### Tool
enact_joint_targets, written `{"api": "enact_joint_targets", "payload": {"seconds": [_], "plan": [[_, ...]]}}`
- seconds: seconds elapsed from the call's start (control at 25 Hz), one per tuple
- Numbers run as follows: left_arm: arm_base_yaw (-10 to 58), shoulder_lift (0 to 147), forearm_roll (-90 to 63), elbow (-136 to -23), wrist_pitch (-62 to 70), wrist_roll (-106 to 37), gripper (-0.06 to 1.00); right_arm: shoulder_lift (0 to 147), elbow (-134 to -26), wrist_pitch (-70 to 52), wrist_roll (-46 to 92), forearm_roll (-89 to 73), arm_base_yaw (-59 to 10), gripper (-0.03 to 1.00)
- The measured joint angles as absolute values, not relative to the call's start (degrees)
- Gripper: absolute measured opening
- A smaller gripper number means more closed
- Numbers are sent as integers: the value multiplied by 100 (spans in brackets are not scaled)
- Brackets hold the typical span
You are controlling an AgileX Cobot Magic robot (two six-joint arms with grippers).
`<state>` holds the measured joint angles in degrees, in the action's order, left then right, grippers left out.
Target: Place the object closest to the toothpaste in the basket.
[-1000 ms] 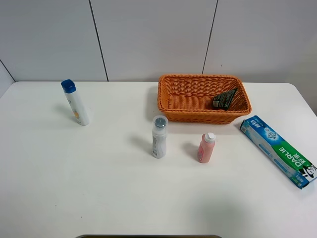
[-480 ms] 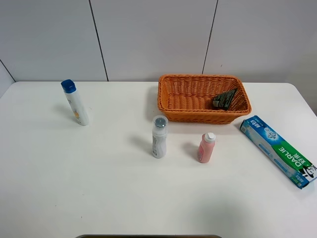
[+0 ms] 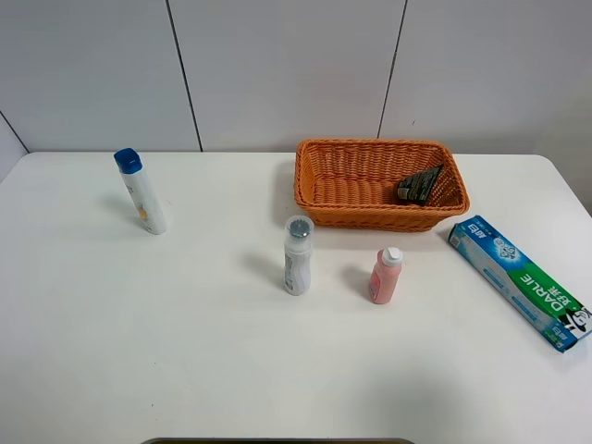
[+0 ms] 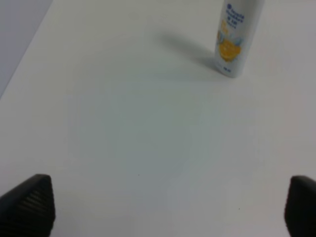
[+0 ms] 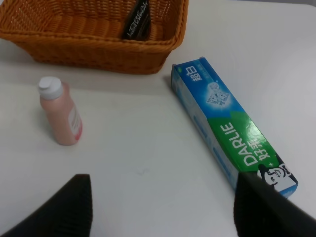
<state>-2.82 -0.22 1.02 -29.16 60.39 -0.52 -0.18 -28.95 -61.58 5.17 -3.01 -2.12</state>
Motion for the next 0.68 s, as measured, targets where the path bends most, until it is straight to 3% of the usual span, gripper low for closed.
{"api": "enact_joint_targets", "payload": {"seconds": [0.68], "plan": [[-282,-22,102,-2916,6039,-52,94,-18,-2895,-6158,522,-301,-212,64]]}}
